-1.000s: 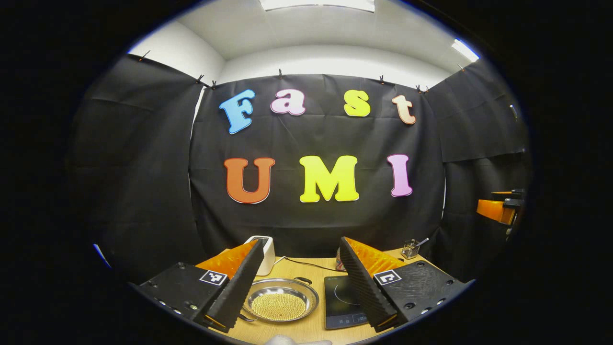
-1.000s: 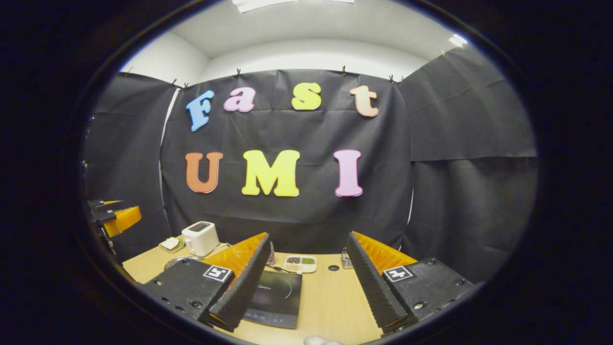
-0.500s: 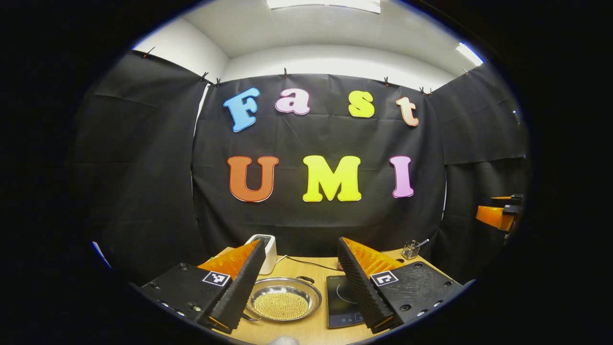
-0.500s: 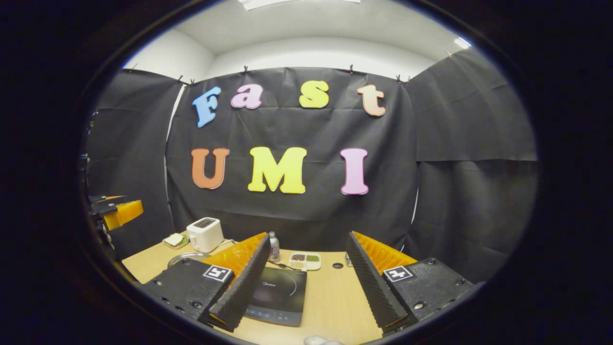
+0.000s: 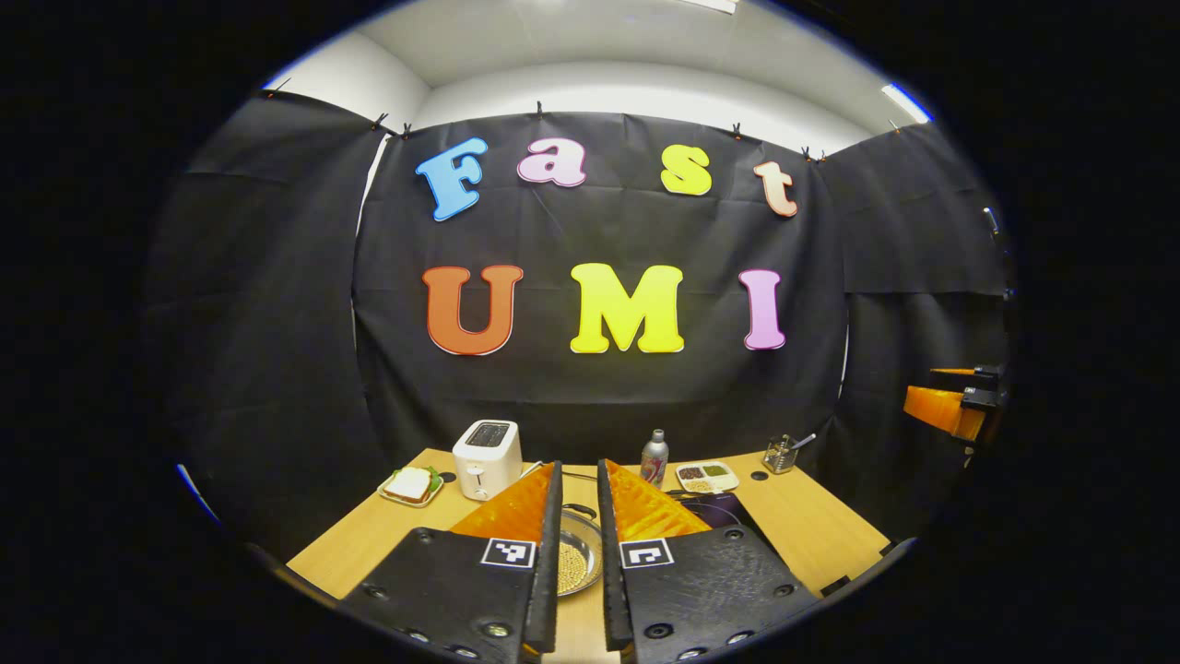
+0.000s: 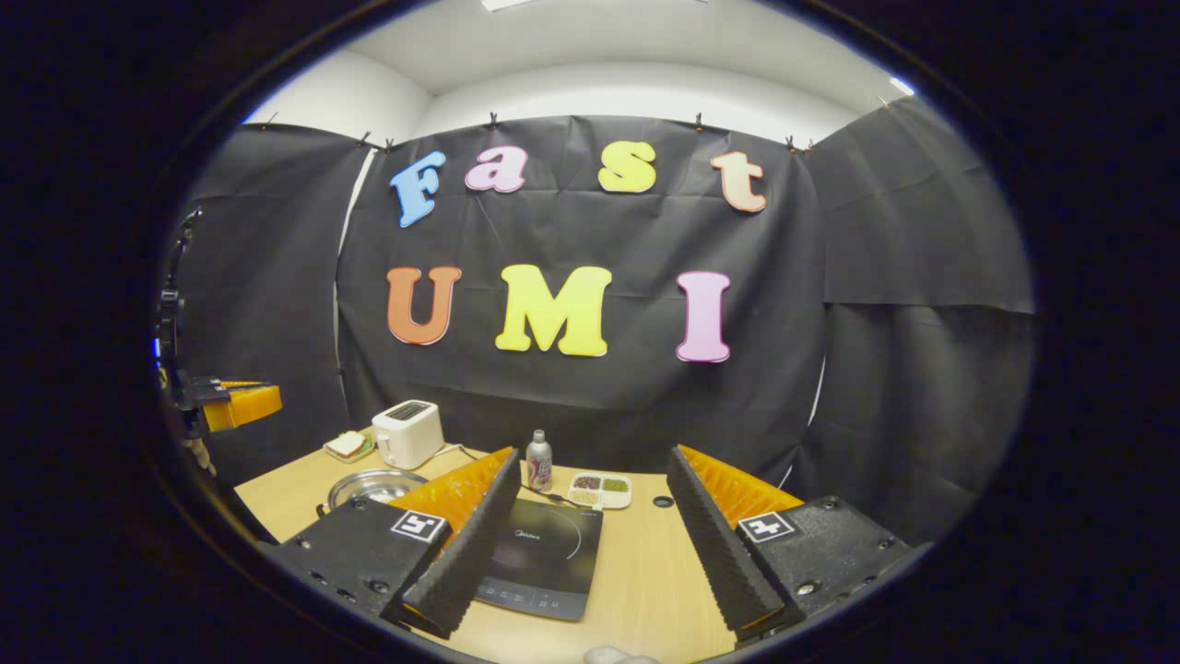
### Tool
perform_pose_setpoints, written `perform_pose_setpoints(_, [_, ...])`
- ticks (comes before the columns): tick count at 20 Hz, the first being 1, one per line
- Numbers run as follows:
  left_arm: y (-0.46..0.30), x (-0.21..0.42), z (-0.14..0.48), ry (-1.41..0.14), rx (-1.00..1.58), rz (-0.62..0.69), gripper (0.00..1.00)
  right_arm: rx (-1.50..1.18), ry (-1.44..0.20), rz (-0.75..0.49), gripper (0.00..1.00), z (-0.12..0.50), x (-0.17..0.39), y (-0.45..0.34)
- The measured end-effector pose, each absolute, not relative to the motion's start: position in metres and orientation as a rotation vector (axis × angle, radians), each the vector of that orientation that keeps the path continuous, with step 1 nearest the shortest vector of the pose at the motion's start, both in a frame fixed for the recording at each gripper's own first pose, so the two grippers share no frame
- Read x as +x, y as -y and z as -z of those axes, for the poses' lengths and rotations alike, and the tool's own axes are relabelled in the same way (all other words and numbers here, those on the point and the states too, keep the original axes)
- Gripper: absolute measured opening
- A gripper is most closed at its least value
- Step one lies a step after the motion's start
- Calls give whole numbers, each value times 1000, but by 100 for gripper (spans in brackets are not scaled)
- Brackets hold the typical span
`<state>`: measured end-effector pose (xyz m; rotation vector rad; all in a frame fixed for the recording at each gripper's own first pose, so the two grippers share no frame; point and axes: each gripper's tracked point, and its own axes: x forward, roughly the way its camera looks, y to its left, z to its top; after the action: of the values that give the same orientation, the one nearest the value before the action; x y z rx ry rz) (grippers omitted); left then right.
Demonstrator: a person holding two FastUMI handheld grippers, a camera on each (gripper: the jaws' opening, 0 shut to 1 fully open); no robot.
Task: First push the handle of the pot to place it horizontally, then grasp the pot with both hands and set it on the induction cooktop.
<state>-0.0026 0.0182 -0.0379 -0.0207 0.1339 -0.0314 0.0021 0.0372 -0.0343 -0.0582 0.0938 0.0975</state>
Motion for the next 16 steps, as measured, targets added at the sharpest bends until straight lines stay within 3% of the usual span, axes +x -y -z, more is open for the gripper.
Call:
perform_pose_setpoints(4, [-14,1,66,-222,-65,65,0,-28,-112,-117,100,46,15,-39])
perform_pose_setpoints(16, [-26,-37,289,-856,-10,95,0,-5,-228,-162,100,102,50,-31])
